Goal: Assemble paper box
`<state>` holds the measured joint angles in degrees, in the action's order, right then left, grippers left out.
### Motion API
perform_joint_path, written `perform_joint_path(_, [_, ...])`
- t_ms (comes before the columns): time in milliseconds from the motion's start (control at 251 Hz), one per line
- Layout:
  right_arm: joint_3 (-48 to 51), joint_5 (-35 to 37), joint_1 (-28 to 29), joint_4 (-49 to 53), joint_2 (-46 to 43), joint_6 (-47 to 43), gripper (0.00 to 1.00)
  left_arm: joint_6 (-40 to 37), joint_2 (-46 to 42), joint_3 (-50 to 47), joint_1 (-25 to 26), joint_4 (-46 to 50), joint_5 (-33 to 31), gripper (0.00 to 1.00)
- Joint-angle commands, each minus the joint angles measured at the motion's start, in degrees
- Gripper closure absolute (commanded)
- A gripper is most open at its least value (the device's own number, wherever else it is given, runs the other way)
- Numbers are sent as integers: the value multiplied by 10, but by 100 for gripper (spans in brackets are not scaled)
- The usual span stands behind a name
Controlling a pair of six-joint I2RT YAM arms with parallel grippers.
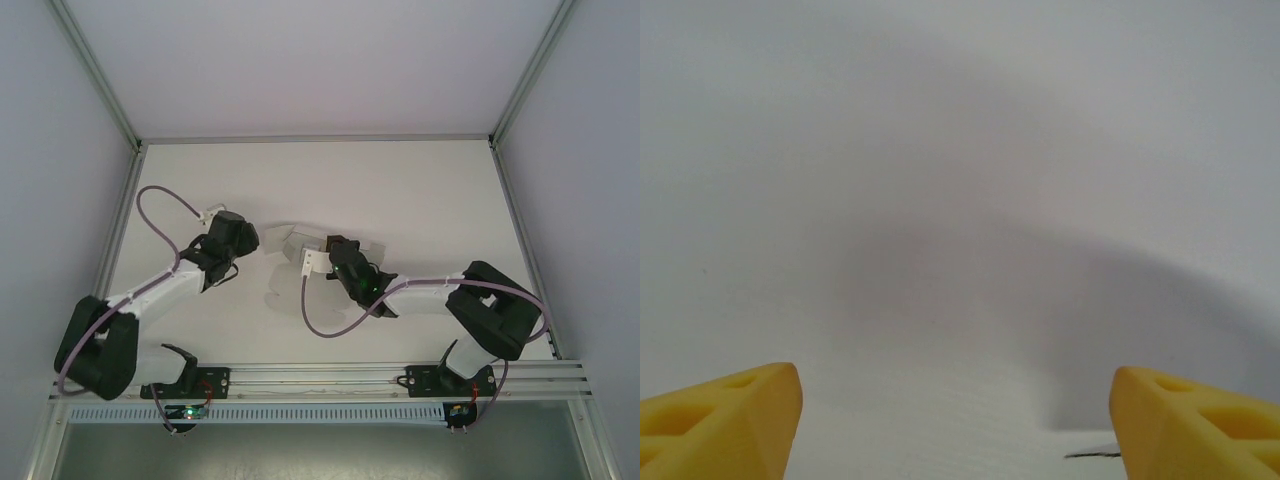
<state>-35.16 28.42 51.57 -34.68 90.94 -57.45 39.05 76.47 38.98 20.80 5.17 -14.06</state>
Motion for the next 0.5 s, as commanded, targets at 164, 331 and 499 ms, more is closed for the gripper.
perform_joint_path(164, [26, -13, 8, 39, 14, -22, 100, -38, 89, 40, -16, -83, 82, 20])
perform_joint_path(331, [24, -8, 8, 42, 14, -17, 100, -98, 91, 0, -15, -196, 215, 37])
perform_joint_path(499, [21, -12, 8, 47, 11, -10, 100, -161, 91, -39, 8, -289, 347, 45])
